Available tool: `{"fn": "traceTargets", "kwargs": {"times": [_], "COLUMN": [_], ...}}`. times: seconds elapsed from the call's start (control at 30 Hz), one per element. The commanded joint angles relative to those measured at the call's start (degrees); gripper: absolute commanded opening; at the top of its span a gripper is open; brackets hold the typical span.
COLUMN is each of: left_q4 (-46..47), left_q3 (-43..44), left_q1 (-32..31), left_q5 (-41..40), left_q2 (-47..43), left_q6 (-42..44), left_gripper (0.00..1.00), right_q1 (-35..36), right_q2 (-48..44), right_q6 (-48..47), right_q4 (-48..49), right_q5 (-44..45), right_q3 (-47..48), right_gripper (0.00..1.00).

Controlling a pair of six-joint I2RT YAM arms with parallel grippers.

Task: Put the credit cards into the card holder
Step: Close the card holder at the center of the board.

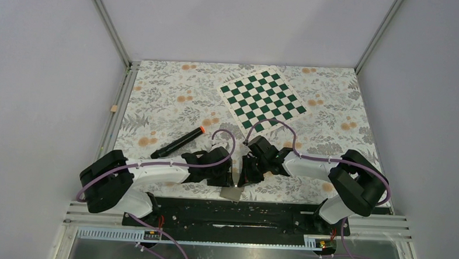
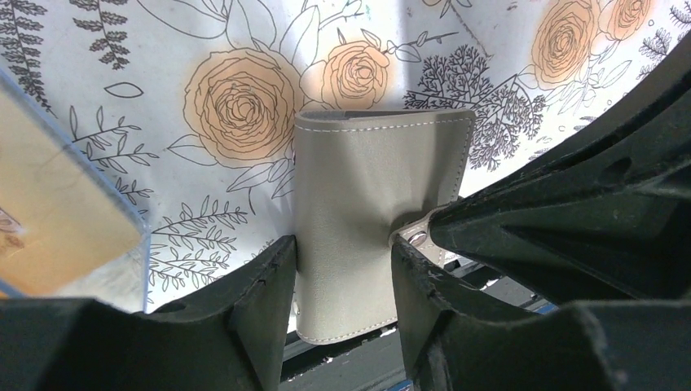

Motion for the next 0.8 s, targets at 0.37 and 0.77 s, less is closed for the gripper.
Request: {"fn": "traceTargets", "kwargs": {"times": [0.37,0.77], "left_q4": [6.1,6.9], "left_q3": [1.9,3.9], "left_q1": [-0.4,-0.8], "left_q5": [3.8,5.4], "left_q2": [3.4,8.0], "left_q6": [-1.5,-1.7], "left_gripper": [0.43,0.42], "right_q1": [1.7,3.5], "right_q2": [4.2,12.2], "right_q6": [0.5,0.0], "right_q4": [2.0,-9.8], "right_q5": [0.8,9.8], "right_q3": [1.9,7.3], "right_gripper": [0.0,0.0]}}
